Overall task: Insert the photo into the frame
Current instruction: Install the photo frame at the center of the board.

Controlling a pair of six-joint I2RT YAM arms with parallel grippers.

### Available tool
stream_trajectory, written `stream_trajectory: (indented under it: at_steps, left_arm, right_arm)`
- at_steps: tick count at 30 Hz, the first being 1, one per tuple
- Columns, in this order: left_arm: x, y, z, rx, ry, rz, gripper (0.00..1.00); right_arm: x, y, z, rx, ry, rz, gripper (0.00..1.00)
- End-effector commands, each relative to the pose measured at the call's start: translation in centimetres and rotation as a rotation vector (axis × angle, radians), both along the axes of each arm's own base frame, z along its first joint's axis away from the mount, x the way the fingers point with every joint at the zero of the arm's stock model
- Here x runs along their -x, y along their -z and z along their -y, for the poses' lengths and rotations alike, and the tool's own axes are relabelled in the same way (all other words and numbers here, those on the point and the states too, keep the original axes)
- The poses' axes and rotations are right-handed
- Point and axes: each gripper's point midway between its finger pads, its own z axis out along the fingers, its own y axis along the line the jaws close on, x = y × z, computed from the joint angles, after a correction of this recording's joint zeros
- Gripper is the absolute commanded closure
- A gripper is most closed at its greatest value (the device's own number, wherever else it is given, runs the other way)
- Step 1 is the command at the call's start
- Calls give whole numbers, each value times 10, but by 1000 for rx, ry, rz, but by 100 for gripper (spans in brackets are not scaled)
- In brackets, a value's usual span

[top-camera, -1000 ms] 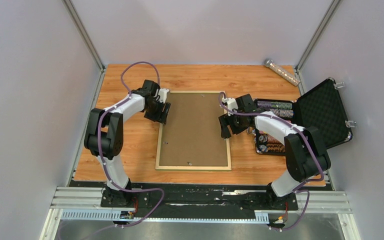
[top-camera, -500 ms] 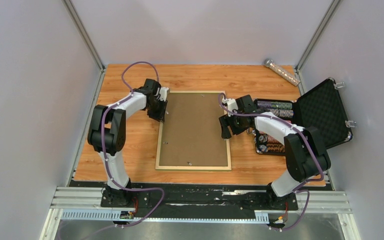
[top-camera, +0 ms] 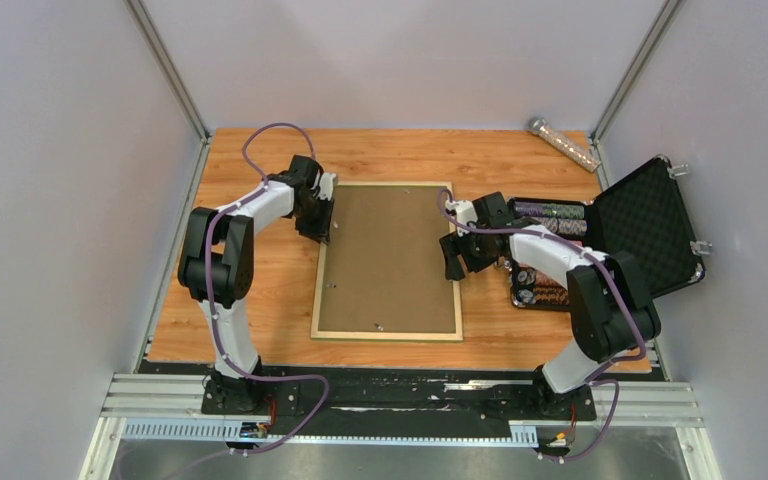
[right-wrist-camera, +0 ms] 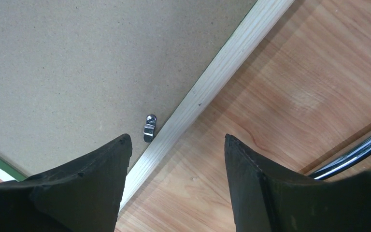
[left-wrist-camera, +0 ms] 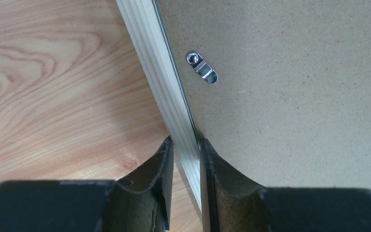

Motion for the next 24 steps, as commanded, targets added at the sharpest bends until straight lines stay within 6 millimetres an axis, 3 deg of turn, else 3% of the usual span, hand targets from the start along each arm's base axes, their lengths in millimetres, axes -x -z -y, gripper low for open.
stream_trajectory:
  at_steps: [1,13,24]
  left_arm:
    - [-2,14,5,6,3,-12,99]
    - [-2,15,7,13,9,-15,100]
    - [-1,17,6,11,14,-18,100]
  right_arm:
    - [-3,3,2,7,-19,6,32]
    - [-5,13,1,18,-18,-21,38]
    - [-13,12,1,27,-3,-7,58]
